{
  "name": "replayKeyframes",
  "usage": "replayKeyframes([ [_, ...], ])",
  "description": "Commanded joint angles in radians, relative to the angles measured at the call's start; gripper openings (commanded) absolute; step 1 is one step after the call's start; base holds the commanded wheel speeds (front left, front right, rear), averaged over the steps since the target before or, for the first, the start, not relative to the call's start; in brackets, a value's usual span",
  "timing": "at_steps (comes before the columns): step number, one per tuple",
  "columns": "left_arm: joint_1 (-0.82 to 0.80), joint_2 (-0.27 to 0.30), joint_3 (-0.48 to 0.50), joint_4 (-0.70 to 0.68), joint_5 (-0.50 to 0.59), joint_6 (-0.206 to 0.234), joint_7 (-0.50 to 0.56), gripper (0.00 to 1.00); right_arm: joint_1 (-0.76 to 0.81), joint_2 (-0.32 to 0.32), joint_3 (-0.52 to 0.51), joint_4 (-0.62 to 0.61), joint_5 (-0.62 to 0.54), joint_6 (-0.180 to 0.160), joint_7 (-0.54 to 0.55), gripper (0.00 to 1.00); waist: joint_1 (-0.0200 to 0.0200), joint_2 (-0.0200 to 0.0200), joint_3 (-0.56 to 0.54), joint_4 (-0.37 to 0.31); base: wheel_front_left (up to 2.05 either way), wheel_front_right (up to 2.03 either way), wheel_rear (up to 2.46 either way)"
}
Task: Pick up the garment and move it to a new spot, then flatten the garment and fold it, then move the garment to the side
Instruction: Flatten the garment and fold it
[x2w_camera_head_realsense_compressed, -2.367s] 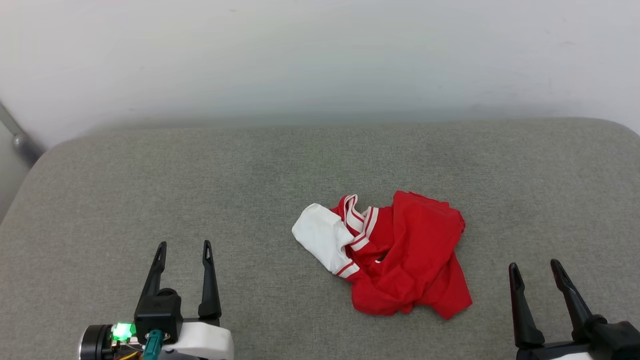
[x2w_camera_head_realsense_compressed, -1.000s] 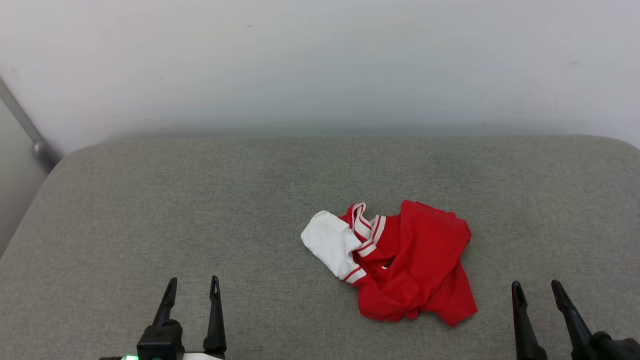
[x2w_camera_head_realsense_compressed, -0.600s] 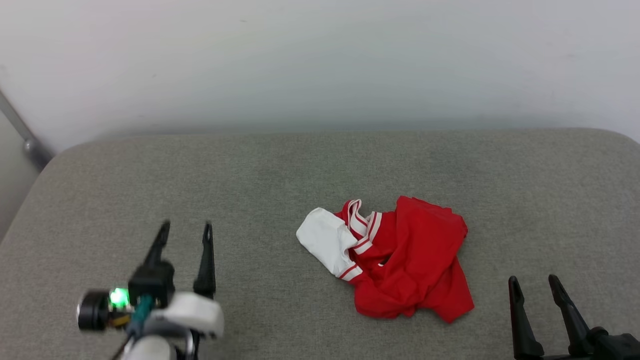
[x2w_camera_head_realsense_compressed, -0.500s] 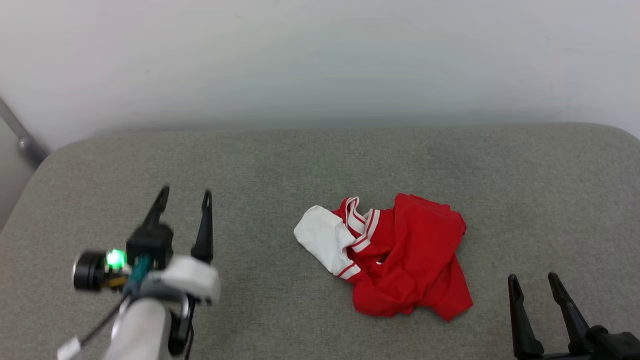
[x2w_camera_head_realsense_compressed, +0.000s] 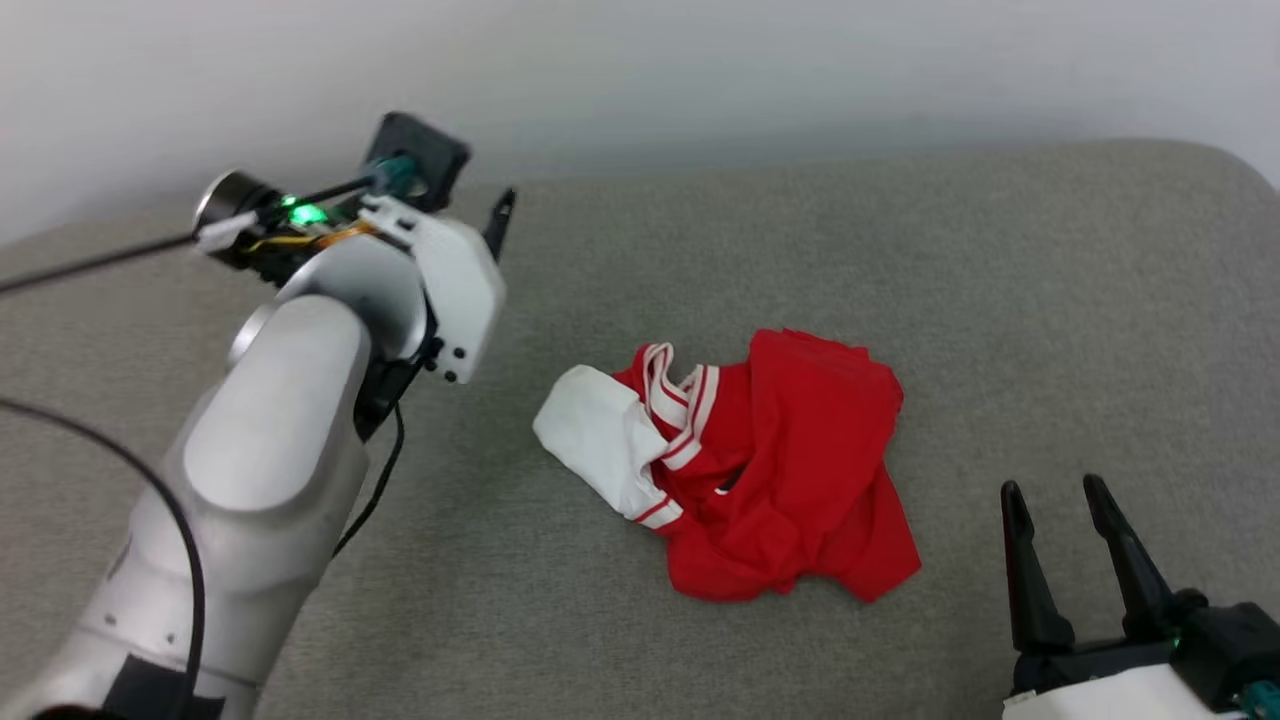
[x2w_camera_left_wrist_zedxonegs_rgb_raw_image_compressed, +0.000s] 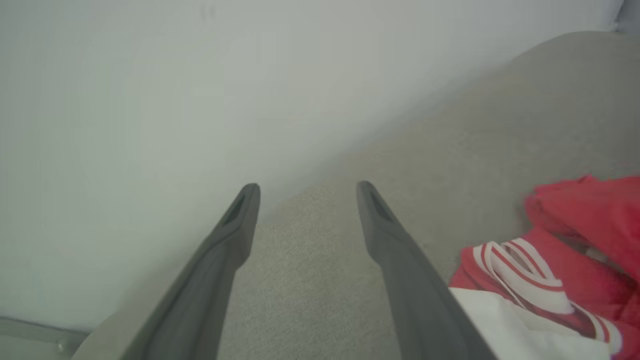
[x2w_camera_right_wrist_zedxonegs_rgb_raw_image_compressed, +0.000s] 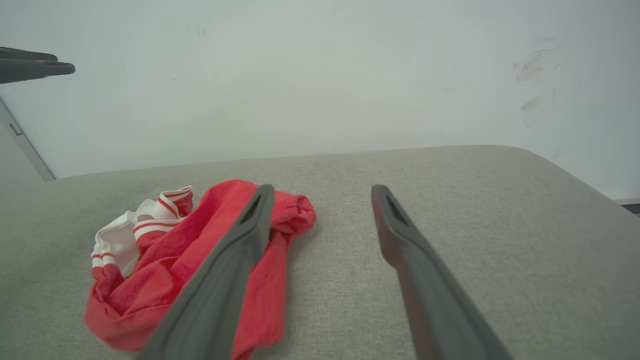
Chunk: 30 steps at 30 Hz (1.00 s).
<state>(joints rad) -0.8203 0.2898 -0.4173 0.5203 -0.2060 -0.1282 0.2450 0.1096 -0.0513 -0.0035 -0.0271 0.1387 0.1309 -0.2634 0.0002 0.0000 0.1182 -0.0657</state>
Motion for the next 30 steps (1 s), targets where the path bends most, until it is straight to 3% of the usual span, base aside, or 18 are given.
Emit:
replayKeyframes([
  [1, -0.04, 0.028, -0.08, 0.006, -0.06, 0.0, 0.05, 1.0, -0.019, 0.002, -0.001, -0.003, 0.003, 0.0, -0.002, 1.0, -0.0002, 0.0, 0.045, -0.032, 0.0, 0.0, 0.0],
  [7, -0.193, 0.14, -0.383, -0.047, -0.335, 0.0, 0.288, 1.0, -0.065, 0.002, 0.002, -0.004, 0.016, 0.0, -0.002, 1.0, -0.0002, 0.0, 0.117, -0.07, 0.0, 0.0, 0.0],
  [14, -0.322, 0.235, -0.599, -0.108, -0.606, 0.0, 0.557, 1.0, -0.119, 0.002, 0.017, -0.013, 0.034, 0.0, -0.002, 1.0, -0.0002, 0.0, 0.201, -0.118, 0.0, 0.0, 0.0],
  [22, -0.404, 0.305, -0.811, -0.141, -0.719, 0.0, 0.699, 1.0, -0.168, 0.002, 0.027, -0.012, 0.044, 0.0, -0.002, 1.0, -0.0002, 0.0, 0.267, -0.157, 0.0, 0.0, 0.0],
  [30, -0.349, 0.329, -0.869, -0.144, -0.705, 0.0, 0.739, 1.0, -0.178, 0.002, 0.038, -0.012, 0.051, 0.0, -0.002, 1.0, -0.0002, 0.0, 0.285, -0.182, 0.0, 0.0, 0.0],
])
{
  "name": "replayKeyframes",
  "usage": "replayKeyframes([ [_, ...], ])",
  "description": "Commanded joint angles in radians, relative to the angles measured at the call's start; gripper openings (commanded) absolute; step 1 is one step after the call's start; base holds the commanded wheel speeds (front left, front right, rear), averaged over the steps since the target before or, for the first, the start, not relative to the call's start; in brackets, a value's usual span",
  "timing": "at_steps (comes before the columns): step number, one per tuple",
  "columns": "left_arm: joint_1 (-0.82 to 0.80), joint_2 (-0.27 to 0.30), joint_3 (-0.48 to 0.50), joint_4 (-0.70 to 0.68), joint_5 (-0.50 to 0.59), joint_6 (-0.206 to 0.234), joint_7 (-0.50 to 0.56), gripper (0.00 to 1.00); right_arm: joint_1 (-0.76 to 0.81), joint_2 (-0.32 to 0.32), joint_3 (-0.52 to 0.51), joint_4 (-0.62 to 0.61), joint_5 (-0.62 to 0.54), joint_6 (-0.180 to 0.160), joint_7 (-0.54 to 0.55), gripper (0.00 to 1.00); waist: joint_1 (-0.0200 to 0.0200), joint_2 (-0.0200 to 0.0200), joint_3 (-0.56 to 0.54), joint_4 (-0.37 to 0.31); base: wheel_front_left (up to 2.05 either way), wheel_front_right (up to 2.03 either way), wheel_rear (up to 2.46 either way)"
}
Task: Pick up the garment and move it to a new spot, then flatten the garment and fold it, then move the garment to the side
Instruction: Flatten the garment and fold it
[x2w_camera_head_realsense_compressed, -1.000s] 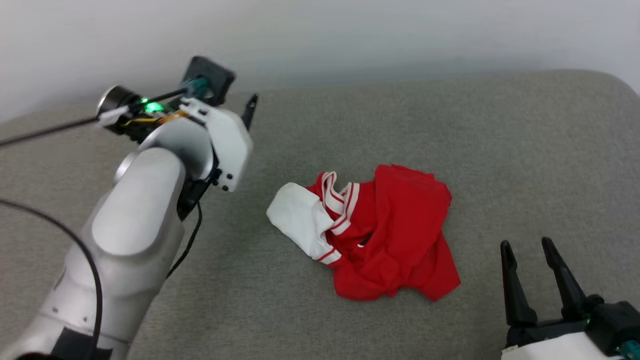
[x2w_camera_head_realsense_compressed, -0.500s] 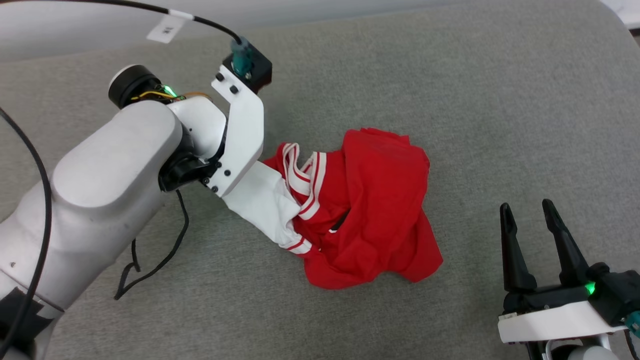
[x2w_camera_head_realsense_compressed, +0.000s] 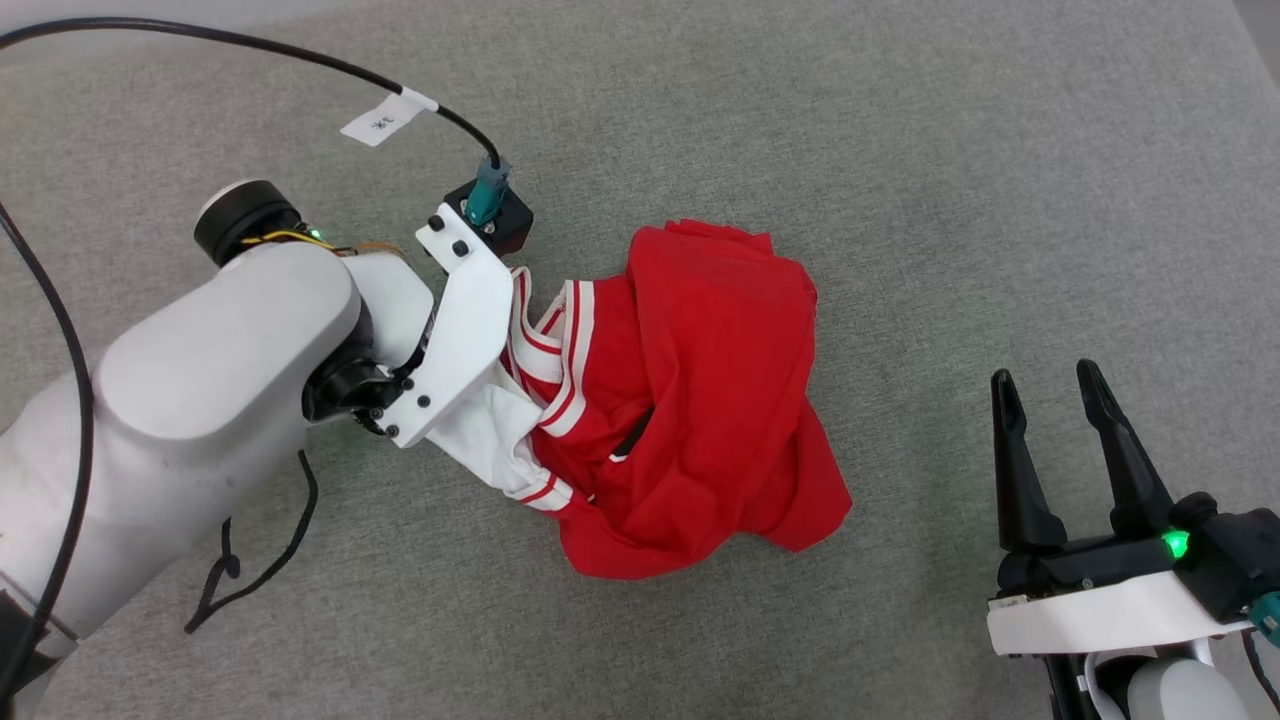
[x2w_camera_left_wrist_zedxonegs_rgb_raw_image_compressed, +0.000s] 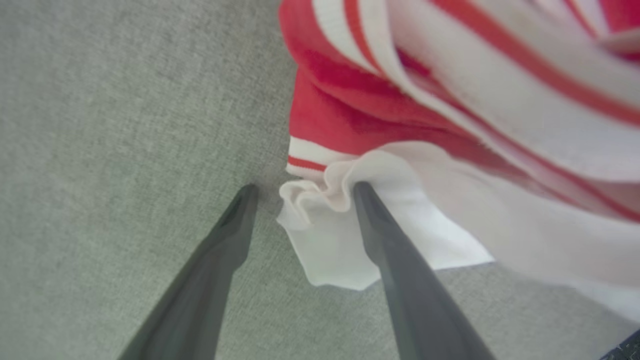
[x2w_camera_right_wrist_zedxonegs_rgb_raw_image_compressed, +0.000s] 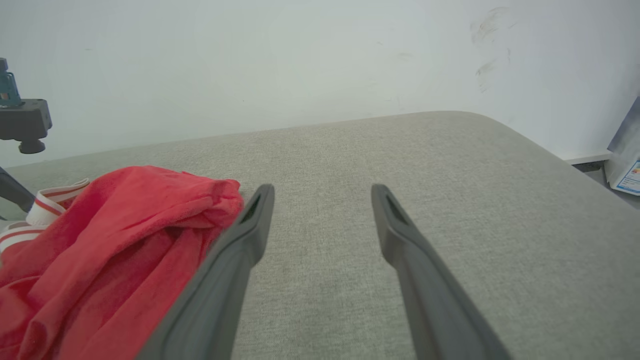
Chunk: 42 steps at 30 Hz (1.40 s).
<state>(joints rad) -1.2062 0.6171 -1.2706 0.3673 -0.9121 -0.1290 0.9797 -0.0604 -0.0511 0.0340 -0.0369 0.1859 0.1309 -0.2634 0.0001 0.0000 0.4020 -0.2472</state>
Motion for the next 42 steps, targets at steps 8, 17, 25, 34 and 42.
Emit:
replayKeyframes([
  [8, 0.039, 0.028, -0.009, -0.077, 0.085, 0.001, -0.115, 0.0, 0.023, 0.002, -0.011, 0.011, -0.013, 0.0, -0.002, 1.0, -0.0001, 0.0, -0.053, 0.026, 0.0, 0.0, 0.0],
  [17, 0.048, 0.132, -0.01, -0.087, 0.077, 0.001, -0.391, 0.0, 0.071, 0.001, -0.045, 0.01, -0.046, 0.0, -0.002, 1.0, -0.0001, 0.0, -0.158, 0.137, 0.0, 0.0, 0.0],
  [25, 0.198, 0.233, -0.001, -0.008, 0.013, 0.025, -0.549, 0.0, 0.109, 0.002, -0.044, 0.009, -0.058, 0.0, -0.002, 1.0, -0.0001, 0.0, -0.196, 0.206, 0.0, 0.0, 0.0],
  [34, 0.455, 0.256, -0.004, 0.047, -0.101, 0.083, -0.622, 0.0, 0.12, 0.001, -0.043, 0.016, -0.074, 0.0, -0.002, 1.0, -0.0001, 0.0, -0.203, 0.215, 0.0, 0.0, 0.0],
  [42, 0.491, 0.249, 0.064, 0.062, -0.083, 0.167, -0.852, 1.0, 0.128, 0.002, -0.068, 0.016, -0.095, 0.0, -0.002, 1.0, -0.0001, 0.0, -0.267, 0.223, 0.0, 0.0, 0.0],
])
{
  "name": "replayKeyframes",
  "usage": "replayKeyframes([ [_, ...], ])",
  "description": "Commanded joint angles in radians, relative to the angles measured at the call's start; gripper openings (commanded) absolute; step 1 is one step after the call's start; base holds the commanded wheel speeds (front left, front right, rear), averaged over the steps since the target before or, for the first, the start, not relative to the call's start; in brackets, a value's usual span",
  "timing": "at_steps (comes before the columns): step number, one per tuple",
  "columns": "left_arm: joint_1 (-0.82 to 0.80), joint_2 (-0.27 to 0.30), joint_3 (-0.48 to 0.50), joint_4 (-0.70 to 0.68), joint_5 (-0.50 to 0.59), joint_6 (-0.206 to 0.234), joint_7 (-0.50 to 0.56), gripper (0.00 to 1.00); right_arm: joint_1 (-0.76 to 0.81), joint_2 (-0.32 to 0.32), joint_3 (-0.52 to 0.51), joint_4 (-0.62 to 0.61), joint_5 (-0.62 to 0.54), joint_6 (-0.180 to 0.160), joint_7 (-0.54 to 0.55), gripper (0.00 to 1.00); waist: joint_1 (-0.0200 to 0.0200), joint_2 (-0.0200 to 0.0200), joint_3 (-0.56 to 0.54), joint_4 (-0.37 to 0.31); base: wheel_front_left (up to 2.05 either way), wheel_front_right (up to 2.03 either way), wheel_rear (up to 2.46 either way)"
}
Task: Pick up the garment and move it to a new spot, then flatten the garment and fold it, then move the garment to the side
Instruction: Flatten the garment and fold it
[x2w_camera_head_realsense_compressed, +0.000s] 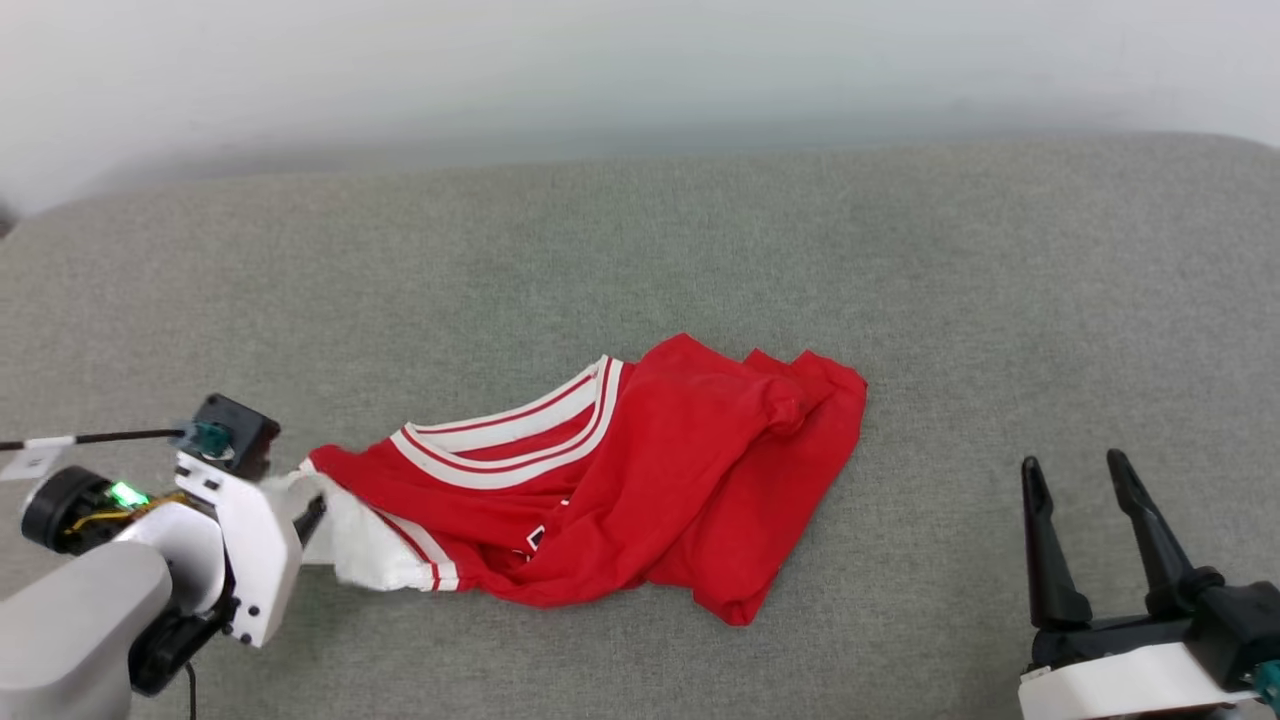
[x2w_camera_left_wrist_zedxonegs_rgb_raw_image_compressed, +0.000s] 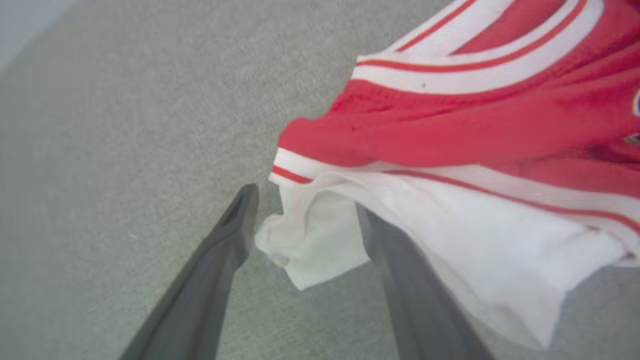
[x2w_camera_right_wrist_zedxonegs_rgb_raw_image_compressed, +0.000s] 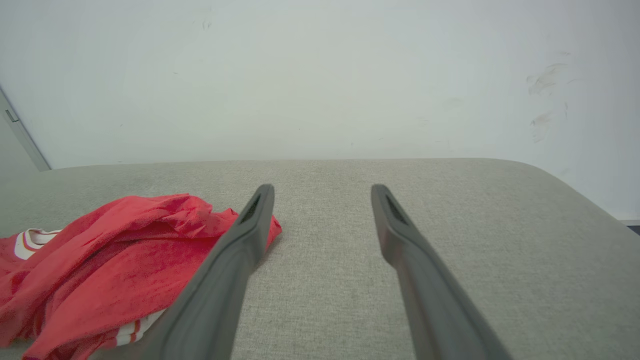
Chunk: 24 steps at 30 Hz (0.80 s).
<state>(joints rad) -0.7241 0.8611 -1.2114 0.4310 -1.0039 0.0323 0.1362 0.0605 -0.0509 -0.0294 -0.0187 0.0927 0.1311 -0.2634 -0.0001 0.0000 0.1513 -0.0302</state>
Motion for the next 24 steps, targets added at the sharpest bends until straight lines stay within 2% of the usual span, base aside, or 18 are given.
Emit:
replayKeyframes([
  [1, 0.013, 0.012, 0.014, -0.012, 0.017, 0.022, -0.042, 1.0, 0.008, 0.001, -0.012, -0.005, -0.003, -0.001, -0.002, 1.0, 0.0001, 0.0, -0.028, 0.01, 0.0, 0.0, 0.0],
  [4, 0.032, 0.041, 0.041, -0.063, 0.034, 0.08, -0.127, 1.0, 0.013, 0.001, -0.032, -0.017, -0.016, -0.001, -0.002, 1.0, 0.0001, 0.0, -0.062, 0.029, 0.0, 0.0, 0.0],
  [7, 0.055, 0.074, 0.071, -0.133, 0.05, 0.161, -0.207, 1.0, -0.002, 0.001, -0.049, -0.033, -0.031, -0.001, -0.002, 1.0, 0.0001, 0.0, -0.088, 0.047, 0.0, 0.0, 0.0],
  [10, 0.092, 0.096, 0.107, -0.214, 0.063, 0.269, -0.301, 1.0, -0.032, 0.001, -0.057, -0.051, -0.059, -0.001, -0.002, 1.0, 0.0001, 0.0, -0.108, 0.061, 0.0, 0.0, 0.0],
  [14, 0.165, 0.091, 0.168, -0.32, 0.074, 0.432, -0.383, 1.0, -0.096, 0.001, -0.067, -0.075, -0.107, -0.001, -0.002, 1.0, 0.0001, 0.0, -0.125, 0.075, 0.0, 0.0, 0.0],
  [17, 0.237, 0.069, 0.23, -0.392, 0.101, 0.542, -0.4, 1.0, -0.159, -0.004, -0.06, -0.075, -0.14, -0.001, -0.002, 1.0, 0.0001, 0.0, -0.127, 0.082, 0.0, 0.0, 0.0],
  [20, 0.319, 0.021, 0.325, -0.475, 0.185, 0.638, -0.403, 1.0, -0.241, -0.057, -0.027, -0.051, -0.152, -0.001, -0.002, 1.0, 0.0001, 0.0, -0.119, 0.092, 0.0, 0.0, 0.0],
  [22, 0.387, -0.02, 0.393, -0.516, 0.24, 0.674, -0.402, 1.0, -0.296, -0.104, 0.024, -0.01, -0.146, -0.001, -0.002, 1.0, 0.0001, 0.0, -0.112, 0.098, 0.0, 0.0, 0.0],
  [24, 0.444, -0.061, 0.458, -0.54, 0.294, 0.688, -0.401, 1.0, -0.353, -0.162, 0.089, 0.043, -0.13, -0.001, -0.002, 1.0, 0.0001, 0.0, -0.106, 0.106, 0.0, 0.0, 0.0],
])
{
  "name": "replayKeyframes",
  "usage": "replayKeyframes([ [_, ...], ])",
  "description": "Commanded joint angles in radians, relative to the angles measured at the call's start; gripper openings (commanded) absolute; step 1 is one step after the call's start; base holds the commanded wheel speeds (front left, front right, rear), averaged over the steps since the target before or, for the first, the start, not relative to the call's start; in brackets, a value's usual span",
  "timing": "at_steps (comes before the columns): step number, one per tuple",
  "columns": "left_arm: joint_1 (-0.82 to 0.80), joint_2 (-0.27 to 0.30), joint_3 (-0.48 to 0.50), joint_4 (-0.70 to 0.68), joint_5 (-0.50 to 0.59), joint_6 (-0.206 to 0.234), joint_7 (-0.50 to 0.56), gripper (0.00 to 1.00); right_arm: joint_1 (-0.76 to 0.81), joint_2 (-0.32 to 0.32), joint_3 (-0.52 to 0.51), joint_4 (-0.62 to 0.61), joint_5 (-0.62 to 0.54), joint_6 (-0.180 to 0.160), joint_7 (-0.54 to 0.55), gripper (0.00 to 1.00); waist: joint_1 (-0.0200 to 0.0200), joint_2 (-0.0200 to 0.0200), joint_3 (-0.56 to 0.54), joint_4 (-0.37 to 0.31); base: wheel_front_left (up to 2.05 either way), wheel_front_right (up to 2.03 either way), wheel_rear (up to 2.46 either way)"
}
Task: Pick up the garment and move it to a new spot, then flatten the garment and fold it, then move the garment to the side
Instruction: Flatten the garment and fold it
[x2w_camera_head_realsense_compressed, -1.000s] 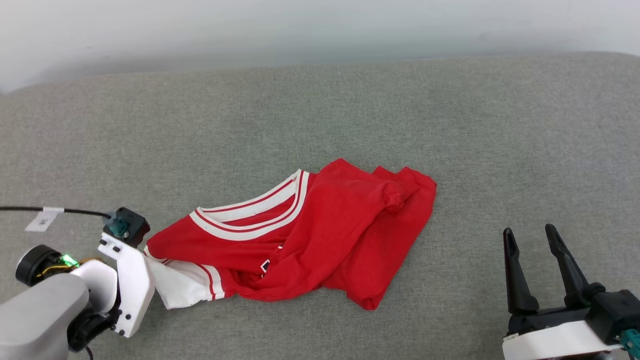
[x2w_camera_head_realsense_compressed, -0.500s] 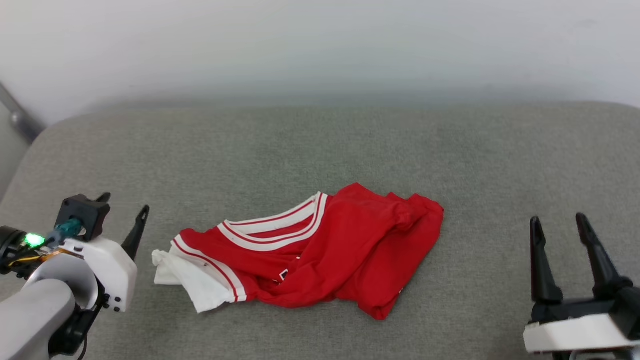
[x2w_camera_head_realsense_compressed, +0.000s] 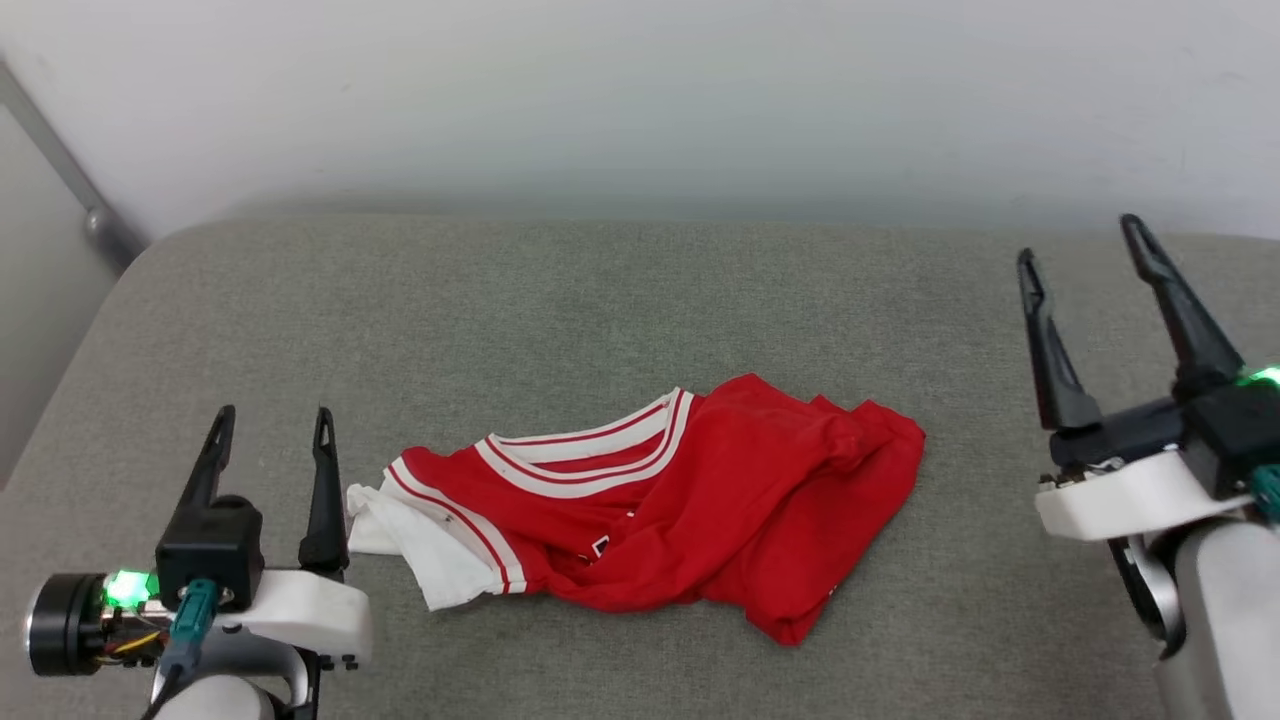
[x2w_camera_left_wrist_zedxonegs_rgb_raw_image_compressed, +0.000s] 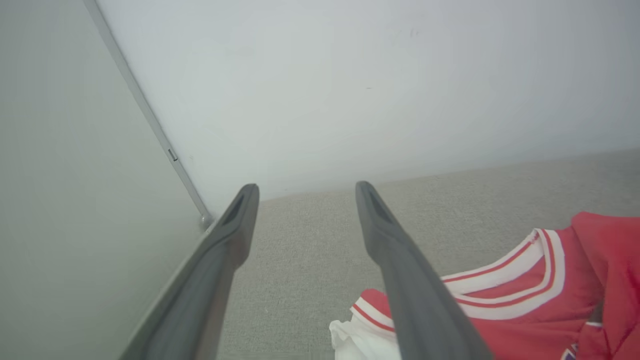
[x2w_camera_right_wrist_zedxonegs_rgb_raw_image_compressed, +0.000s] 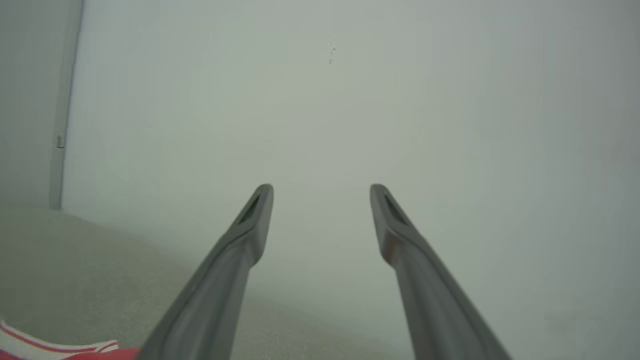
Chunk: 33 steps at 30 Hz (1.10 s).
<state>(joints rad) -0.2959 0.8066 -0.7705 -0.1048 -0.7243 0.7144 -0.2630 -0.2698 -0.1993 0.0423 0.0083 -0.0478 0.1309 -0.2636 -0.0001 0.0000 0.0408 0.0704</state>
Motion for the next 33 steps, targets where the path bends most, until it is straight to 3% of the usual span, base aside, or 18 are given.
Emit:
replayKeyframes([
  [1, 0.045, -0.029, 0.05, -0.013, 0.04, 0.006, -0.002, 1.0, -0.049, -0.045, 0.055, 0.054, 0.021, 0.0, -0.001, 1.0, 0.0001, 0.0, 0.008, 0.008, 0.0, 0.0, 0.0],
  [5, 0.143, -0.113, 0.145, -0.027, 0.133, -0.018, -0.002, 1.0, -0.177, -0.158, 0.238, 0.165, 0.112, 0.0, 0.099, 1.0, 0.0001, 0.0, 0.023, 0.025, 0.0, 0.0, 0.0],
  [6, 0.143, -0.113, 0.145, -0.027, 0.133, -0.018, -0.002, 1.0, -0.177, -0.158, 0.238, 0.165, 0.112, 0.0, 0.099, 1.0, 0.0001, 0.0, 0.023, 0.025, 0.0, 0.0, 0.0],
  [13, 0.221, -0.246, 0.261, 0.001, 0.253, -0.089, -0.002, 1.0, -0.395, -0.368, 0.594, 0.28, 0.388, -0.001, 0.487, 1.0, 0.0001, 0.0, 0.078, 0.064, 0.0, 0.0, 0.0],
  [18, 0.227, -0.334, 0.32, 0.026, 0.319, -0.162, -0.002, 1.0, -0.524, -0.473, 0.808, 0.303, 0.611, 0.0, 0.744, 1.0, 0.0001, 0.0, 0.136, 0.102, 0.0, 0.0, 0.0],
  [25, 0.191, -0.442, 0.389, 0.061, 0.394, -0.263, -0.002, 1.0, -0.673, -0.532, 1.022, 0.323, 0.79, 0.0, 0.948, 1.0, 0.0001, 0.0, 0.232, 0.155, 0.0, 0.0, 0.0],
  [33, 0.159, -0.55, 0.47, 0.104, 0.468, -0.364, -0.003, 1.0, -0.712, -0.512, 1.207, 0.397, 0.866, 0.0, 0.98, 1.0, 0.0001, 0.0, 0.303, 0.193, 0.0, 0.0, 0.0],
])
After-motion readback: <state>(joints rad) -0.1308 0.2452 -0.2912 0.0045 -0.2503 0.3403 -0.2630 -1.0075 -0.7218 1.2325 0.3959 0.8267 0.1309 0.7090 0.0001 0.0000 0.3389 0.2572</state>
